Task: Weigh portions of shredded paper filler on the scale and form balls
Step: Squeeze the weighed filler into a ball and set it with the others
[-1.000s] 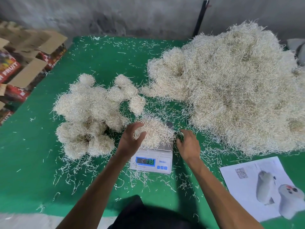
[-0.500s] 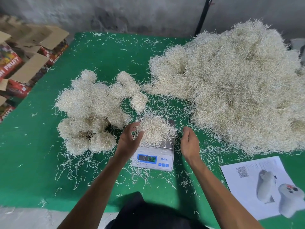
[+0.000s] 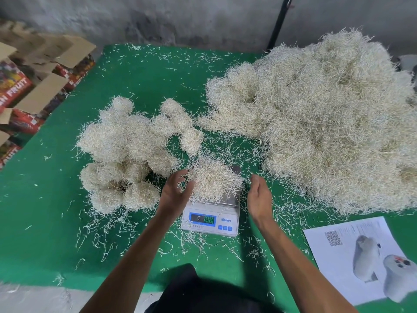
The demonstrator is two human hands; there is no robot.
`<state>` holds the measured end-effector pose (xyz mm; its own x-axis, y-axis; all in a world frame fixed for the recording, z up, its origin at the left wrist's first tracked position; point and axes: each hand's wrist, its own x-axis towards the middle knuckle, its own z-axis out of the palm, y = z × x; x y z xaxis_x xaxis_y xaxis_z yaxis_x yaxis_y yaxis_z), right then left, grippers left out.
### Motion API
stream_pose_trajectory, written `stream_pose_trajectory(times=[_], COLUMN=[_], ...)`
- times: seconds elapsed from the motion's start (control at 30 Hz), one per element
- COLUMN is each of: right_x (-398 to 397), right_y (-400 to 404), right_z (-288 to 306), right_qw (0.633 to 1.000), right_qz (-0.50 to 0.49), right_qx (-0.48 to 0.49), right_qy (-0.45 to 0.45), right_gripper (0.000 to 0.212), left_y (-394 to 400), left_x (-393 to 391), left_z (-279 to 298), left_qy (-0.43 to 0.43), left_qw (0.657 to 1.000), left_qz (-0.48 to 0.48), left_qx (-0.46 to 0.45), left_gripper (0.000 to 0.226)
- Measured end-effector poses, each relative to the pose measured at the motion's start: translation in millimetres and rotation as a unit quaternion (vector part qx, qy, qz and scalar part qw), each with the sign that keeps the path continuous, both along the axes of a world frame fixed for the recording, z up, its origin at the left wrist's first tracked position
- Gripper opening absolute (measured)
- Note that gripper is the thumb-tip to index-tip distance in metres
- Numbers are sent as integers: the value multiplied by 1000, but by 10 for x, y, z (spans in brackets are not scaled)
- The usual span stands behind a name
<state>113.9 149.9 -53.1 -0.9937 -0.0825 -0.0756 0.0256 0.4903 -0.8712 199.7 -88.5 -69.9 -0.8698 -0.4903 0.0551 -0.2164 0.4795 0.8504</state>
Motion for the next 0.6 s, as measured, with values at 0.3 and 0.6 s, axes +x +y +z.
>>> stream_pose_trajectory(times=[0.3,0.6], right_x=[-115,390], right_y=[-446,-1439], right_z=[83,169], right_qw=[997,972], right_qz=[18,190], right_qx=[-66,-138], right_qy=[-39,27], right_gripper=[59,29], left_y=[122,65], left_x=[-382,-606], left_z=[141,481], left_qy=[-61,-30], left_qw=[988,924], left_qz=[73,177], left_qx=[119,337], left_gripper=[80,64])
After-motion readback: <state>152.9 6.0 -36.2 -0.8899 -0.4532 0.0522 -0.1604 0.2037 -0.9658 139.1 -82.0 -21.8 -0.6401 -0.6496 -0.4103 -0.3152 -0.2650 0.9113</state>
